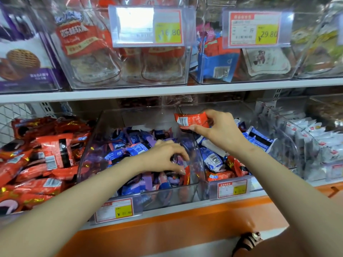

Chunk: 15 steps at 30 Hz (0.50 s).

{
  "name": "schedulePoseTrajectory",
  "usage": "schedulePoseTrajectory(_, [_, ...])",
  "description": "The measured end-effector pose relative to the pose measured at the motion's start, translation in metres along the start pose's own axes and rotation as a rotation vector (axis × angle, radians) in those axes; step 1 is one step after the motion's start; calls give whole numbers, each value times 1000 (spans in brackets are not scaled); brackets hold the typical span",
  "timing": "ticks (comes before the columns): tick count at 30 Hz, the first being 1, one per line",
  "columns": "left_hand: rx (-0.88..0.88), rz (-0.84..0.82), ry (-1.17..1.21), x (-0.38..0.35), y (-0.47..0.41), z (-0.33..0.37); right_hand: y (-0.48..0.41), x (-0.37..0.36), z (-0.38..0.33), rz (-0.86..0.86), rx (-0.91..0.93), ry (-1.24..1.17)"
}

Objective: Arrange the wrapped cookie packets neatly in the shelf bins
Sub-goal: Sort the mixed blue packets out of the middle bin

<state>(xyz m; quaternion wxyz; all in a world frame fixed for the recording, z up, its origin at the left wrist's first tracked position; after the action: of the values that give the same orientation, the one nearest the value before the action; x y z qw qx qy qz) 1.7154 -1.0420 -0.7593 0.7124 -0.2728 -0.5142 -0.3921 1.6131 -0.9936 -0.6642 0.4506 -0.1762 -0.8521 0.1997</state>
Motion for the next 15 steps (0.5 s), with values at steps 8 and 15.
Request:
schedulePoseTrajectory(8, [41,-31,241,-9,-1,-2,-1,-10,-8,-28,12,7])
schedulePoseTrajectory(15, [239,388,454,72,64,-44,-7,-21,-17,21,-91,-242])
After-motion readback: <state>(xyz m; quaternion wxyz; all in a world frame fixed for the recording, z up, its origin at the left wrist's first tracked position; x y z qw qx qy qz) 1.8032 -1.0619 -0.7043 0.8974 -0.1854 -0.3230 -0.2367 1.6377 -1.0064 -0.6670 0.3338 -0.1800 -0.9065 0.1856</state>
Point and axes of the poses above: each hand's wrist, its own y-axis away from the middle knuckle, its own x-axis out of the back of the hand, z = x × y, the point moved 9 cm from there along -y, towards the middle knuckle, and after that the axes turned 8 degrees about x, right-handed, at the moved point
